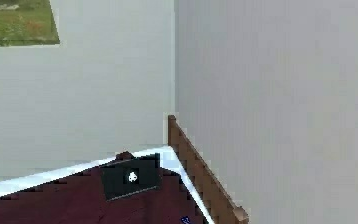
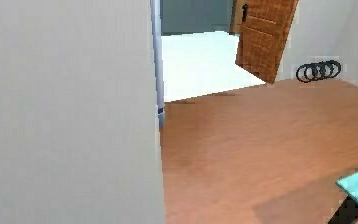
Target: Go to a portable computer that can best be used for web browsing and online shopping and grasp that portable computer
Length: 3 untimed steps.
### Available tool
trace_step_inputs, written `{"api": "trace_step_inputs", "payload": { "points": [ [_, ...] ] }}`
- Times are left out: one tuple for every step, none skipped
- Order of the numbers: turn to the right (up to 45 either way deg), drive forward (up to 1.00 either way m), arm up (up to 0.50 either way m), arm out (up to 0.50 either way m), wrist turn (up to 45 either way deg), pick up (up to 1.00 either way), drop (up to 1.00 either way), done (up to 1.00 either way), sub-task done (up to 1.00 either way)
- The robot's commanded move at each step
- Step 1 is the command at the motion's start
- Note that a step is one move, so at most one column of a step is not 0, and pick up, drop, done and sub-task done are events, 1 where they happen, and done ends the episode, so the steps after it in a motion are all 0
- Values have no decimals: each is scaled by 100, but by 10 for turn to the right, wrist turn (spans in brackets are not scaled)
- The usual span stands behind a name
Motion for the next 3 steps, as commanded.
{"api": "trace_step_inputs", "payload": {
  "points": [
    [0,25,0,0,0,0,0,0,0],
    [-450,0,0,0,0,0,0,0,0],
    [-450,0,0,0,0,0,0,0,0]
  ]
}}
